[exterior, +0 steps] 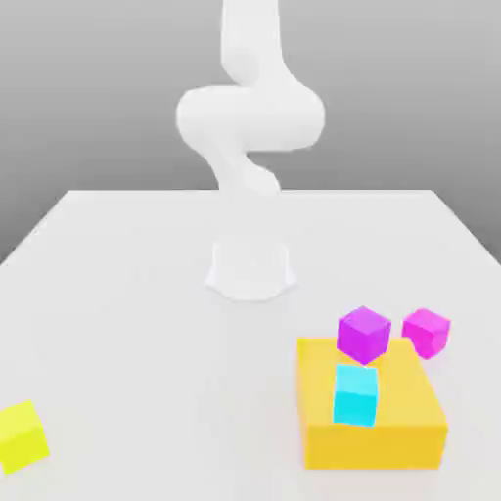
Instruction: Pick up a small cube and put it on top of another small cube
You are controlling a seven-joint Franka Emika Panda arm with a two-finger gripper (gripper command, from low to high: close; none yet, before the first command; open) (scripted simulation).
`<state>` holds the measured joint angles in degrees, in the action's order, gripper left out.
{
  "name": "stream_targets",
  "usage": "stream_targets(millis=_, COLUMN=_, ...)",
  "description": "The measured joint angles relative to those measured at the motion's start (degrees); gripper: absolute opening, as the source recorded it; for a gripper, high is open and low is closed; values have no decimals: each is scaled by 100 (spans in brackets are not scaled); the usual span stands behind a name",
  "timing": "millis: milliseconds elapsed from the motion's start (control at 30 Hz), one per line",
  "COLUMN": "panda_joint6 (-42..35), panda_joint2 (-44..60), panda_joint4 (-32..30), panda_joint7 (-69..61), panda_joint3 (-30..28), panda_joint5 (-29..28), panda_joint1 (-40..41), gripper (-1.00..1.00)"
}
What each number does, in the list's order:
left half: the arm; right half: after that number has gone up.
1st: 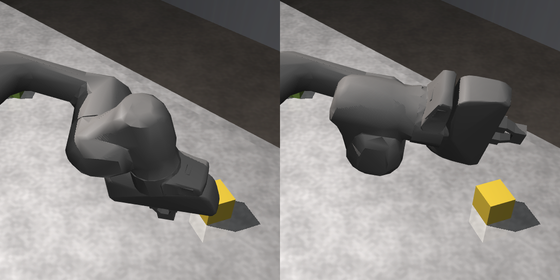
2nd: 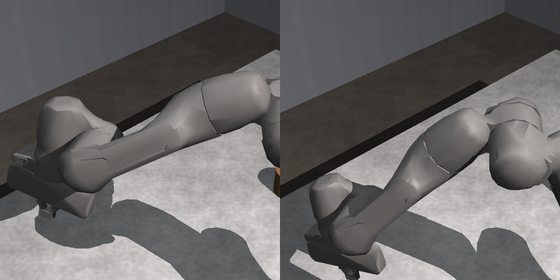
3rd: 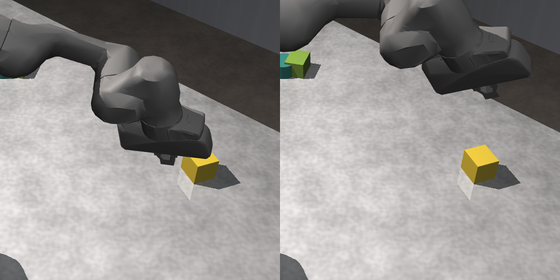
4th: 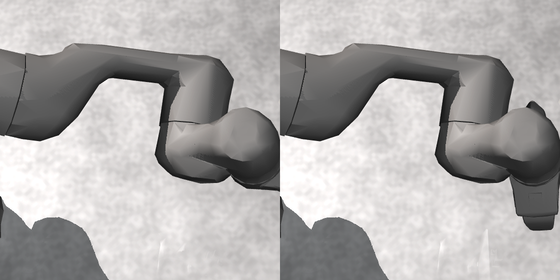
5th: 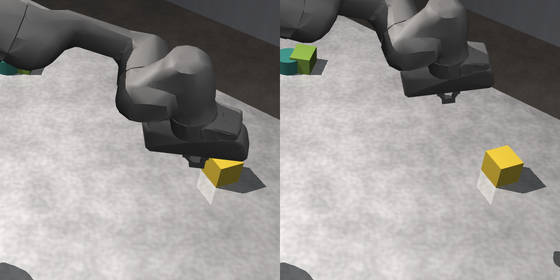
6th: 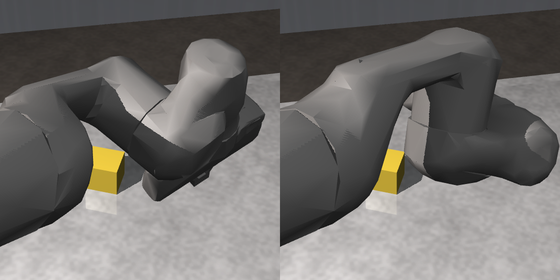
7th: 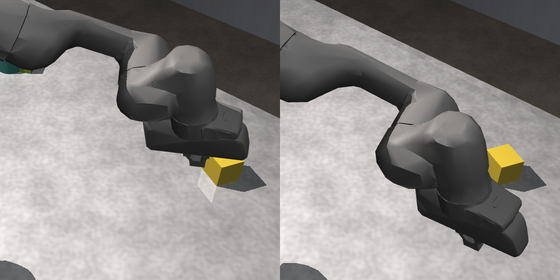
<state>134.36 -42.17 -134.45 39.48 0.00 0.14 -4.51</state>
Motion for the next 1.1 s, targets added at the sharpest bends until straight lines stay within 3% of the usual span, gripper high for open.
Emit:
stream_targets(millis=533, panda_joint6=1662, panda_joint2=2370, panda_joint4=-1721, panda_joint7=-4155, panda_joint3=208, panda_joint5=164, panda_joint1=-2751, gripper=0)
stream_targets(millis=867, panda_joint6=2690, panda_joint2=3833, panda_joint4=-2784, panda_joint7=-6632, panda_joint3=761, panda_joint5=142, panda_joint1=-4072, gripper=0)
stream_targets(millis=1100, panda_joint6=3766, panda_joint2=5180, panda_joint4=-2797, panda_joint7=-6616, panda_joint3=426, panda_joint5=-524, panda_joint1=-4543, gripper=0)
